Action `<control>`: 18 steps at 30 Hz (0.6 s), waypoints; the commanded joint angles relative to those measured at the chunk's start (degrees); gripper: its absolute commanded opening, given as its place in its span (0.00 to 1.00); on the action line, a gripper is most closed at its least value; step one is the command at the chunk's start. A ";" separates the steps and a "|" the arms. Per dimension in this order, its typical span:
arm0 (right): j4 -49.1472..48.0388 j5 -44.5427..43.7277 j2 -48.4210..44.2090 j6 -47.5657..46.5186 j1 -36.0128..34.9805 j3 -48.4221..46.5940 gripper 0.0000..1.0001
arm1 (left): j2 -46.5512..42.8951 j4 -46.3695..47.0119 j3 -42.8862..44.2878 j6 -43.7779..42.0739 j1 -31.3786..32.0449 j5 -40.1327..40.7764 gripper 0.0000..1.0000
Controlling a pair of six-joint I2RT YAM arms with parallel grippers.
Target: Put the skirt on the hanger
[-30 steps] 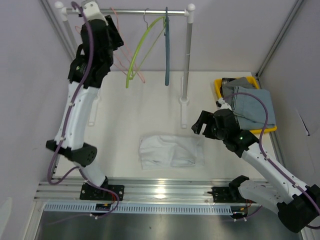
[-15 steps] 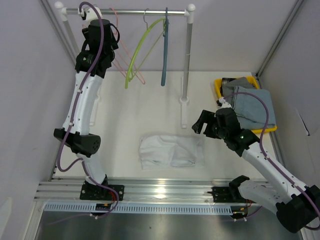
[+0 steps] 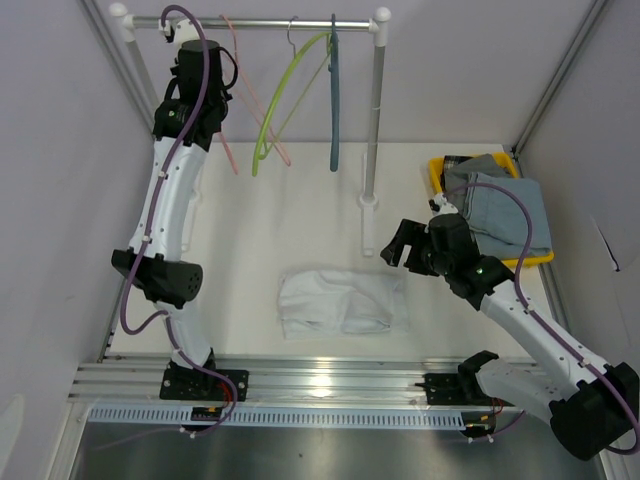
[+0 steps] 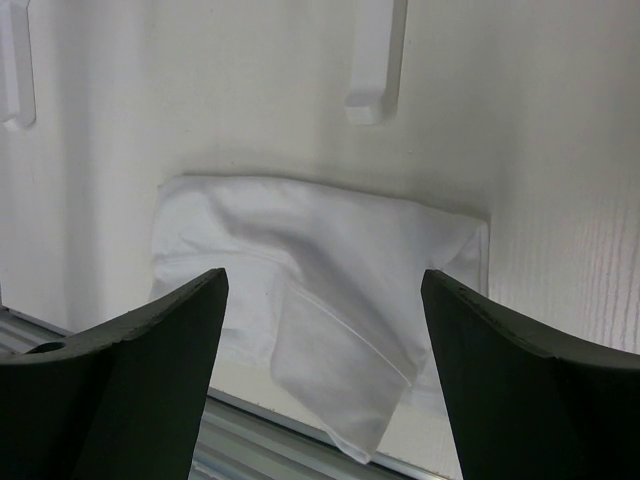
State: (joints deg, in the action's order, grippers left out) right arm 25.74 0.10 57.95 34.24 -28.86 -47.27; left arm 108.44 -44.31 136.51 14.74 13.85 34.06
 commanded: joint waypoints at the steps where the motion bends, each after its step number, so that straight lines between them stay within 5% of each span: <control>1: -2.18 1.13 -0.12 -1.02 0.30 0.24 0.84 | -0.95 0.81 2.36 -1.29 -0.49 -0.67 0.19; 5: -2.27 1.39 -0.12 -1.28 0.47 0.42 0.84 | -1.83 1.25 2.97 -2.61 -0.57 -0.58 0.00; 18: -2.80 2.27 -0.65 -2.33 1.09 0.86 0.83 | -7.36 5.64 3.24 -6.57 -0.57 -9.36 0.00</control>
State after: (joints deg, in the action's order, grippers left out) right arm 24.88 1.52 57.95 33.36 -28.14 -46.72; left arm 106.34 -43.33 137.03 10.35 13.72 28.56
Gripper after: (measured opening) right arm 0.829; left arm 0.029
